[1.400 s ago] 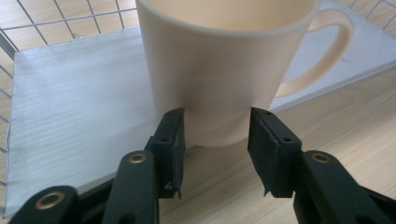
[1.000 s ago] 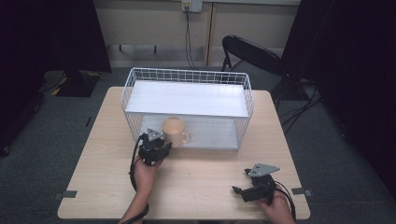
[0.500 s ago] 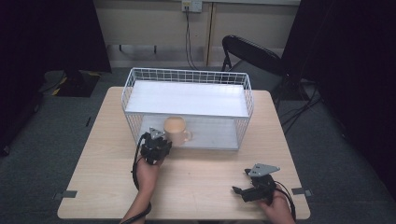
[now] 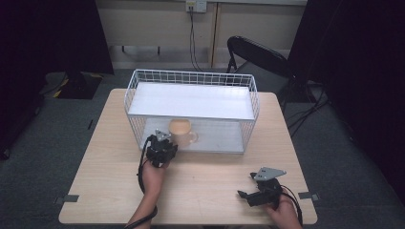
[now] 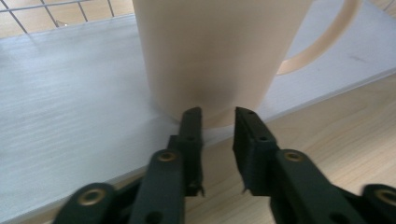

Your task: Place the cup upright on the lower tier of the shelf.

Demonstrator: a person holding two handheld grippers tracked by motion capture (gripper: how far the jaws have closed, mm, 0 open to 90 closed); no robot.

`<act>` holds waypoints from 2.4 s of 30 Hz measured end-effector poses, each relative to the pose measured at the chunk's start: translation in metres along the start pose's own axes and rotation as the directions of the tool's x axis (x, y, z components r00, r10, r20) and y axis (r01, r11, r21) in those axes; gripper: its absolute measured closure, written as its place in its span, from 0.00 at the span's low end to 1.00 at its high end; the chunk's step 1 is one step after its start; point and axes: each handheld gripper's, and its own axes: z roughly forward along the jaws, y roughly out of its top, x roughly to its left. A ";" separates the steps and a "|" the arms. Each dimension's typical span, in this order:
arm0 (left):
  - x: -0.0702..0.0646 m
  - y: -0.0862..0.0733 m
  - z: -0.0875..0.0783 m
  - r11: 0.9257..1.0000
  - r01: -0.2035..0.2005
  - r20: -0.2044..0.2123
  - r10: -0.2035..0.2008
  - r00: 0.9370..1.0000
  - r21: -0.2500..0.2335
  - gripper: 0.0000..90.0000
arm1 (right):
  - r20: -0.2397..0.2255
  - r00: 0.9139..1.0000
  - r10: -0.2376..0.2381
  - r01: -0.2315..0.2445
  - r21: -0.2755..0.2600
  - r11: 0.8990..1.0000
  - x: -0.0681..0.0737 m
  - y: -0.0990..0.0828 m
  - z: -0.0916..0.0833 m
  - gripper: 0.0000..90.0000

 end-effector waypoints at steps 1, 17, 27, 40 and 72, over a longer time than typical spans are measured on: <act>0.000 0.000 -0.001 1.000 0.001 0.005 -0.001 1.000 -0.009 0.75 | 0.000 1.000 0.000 0.000 0.000 1.000 0.000 0.000 0.000 0.14; 0.003 -0.006 -0.014 0.998 -0.053 0.092 0.055 0.994 -0.025 0.39 | 0.000 1.000 0.000 0.000 0.000 1.000 0.000 0.000 0.000 0.14; 0.008 -0.007 -0.024 0.998 -0.044 0.145 0.051 0.988 -0.052 0.31 | 0.000 1.000 0.000 0.000 0.000 1.000 0.000 0.000 0.000 0.14; 0.014 -0.007 -0.041 0.995 -0.088 0.177 0.095 0.980 -0.050 0.23 | 0.000 1.000 0.000 0.000 0.000 1.000 0.000 0.000 0.000 0.14; 0.035 -0.031 -0.071 0.995 -0.090 0.168 0.095 0.981 -0.039 0.22 | 0.000 1.000 0.000 0.000 0.000 1.000 0.000 0.000 0.000 0.14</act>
